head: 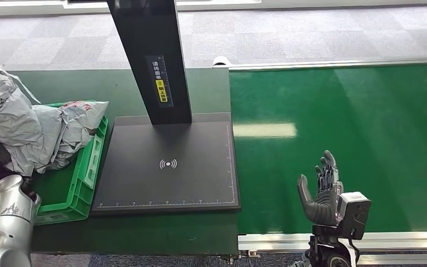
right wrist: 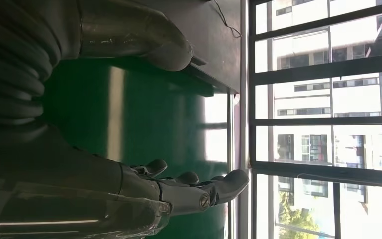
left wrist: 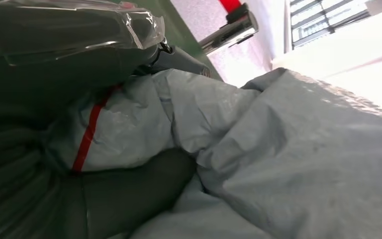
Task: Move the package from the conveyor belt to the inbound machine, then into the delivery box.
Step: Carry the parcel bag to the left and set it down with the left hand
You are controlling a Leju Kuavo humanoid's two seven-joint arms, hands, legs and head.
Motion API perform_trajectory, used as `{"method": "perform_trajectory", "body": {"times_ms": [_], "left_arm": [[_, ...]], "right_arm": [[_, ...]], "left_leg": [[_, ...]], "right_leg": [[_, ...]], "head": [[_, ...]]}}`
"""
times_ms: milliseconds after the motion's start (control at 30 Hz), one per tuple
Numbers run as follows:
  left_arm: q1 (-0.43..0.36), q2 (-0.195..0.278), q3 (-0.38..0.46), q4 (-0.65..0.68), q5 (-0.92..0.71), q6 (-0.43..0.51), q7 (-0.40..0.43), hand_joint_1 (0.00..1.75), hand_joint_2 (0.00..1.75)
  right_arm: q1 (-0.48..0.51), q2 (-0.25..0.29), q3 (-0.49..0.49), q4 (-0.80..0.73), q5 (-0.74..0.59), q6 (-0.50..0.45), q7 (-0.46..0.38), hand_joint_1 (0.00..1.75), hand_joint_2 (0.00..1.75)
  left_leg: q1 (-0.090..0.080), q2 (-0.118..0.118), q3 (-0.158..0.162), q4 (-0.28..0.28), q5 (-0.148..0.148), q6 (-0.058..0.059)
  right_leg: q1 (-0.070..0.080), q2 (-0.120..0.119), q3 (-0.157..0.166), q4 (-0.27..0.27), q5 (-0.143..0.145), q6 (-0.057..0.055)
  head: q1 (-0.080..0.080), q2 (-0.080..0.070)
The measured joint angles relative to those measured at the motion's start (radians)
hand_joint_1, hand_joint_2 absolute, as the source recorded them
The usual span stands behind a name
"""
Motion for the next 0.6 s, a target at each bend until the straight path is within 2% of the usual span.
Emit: {"method": "perform_trajectory", "body": {"times_ms": [300, 433, 567, 600], "left_arm": [[-0.006, -0.003, 0.079, -0.01, 0.151, -0.222, -0.114, 0.0, 1.75], [0.018, -0.019, 0.095, -0.071, 0.215, -0.299, -0.14, 0.0, 0.0], [0.083, -0.055, 0.089, -0.214, 0.307, -0.362, -0.152, 0.0, 1.75], [0.105, -0.067, 0.083, -0.266, 0.329, -0.368, -0.154, 0.0, 1.75]], "right_arm": [[0.0, 0.0, -0.001, 0.02, 0.007, -0.006, 0.001, 0.0, 1.75], [-0.001, 0.0, -0.001, 0.029, 0.009, -0.013, 0.0, 0.0, 1.75], [-0.007, 0.0, -0.001, 0.04, 0.009, -0.02, 0.0, 0.0, 1.75], [-0.008, 0.0, -0.002, 0.043, 0.008, -0.022, 0.0, 0.0, 1.75]], "left_leg": [[0.0, 0.0, 0.001, 0.0, 0.0, 0.0], [0.0, 0.0, 0.0, 0.0, 0.0, 0.0], [0.0, 0.001, -0.002, 0.001, 0.0, 0.0], [0.0, 0.001, -0.002, 0.001, 0.0, 0.0]], "right_leg": [[0.0, 0.0, 0.001, 0.0, 0.0, 0.0], [0.0, 0.0, 0.0, 0.0, 0.0, 0.0], [0.0, 0.0, -0.002, 0.0, 0.0, 0.0], [0.0, 0.0, -0.003, 0.0, 0.0, 0.0]], "head": [[0.0, 0.0], [0.0, 0.0], [0.0, 0.0], [0.0, 0.0]]}}
